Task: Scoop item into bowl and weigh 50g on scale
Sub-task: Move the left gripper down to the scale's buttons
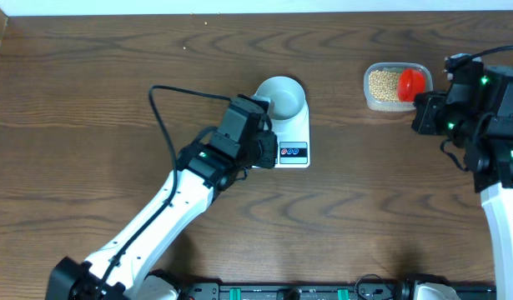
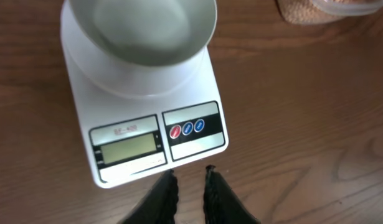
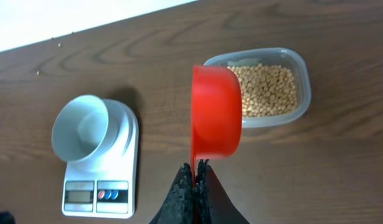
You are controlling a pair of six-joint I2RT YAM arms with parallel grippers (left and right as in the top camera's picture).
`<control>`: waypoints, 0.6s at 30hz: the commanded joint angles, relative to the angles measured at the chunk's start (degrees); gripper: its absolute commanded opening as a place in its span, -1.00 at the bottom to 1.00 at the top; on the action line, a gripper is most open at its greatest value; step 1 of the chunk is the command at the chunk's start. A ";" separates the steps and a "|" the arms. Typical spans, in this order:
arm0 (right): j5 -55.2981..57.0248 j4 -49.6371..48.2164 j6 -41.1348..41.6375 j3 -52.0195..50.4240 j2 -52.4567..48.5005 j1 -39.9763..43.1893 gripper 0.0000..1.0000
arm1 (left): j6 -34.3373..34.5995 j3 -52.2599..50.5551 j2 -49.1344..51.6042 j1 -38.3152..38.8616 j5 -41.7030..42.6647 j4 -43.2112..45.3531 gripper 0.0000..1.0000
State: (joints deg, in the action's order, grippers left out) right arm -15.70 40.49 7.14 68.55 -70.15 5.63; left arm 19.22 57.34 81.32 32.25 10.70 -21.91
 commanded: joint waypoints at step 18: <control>-0.13 -0.42 0.09 1.18 -4.50 1.46 -0.98 | 5.20 1.27 17.25 4.48 -3.58 10.69 -0.85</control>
State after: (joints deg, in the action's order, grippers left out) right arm -15.99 40.18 7.16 68.55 -73.60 6.70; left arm 21.65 57.36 96.79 36.62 9.89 -11.97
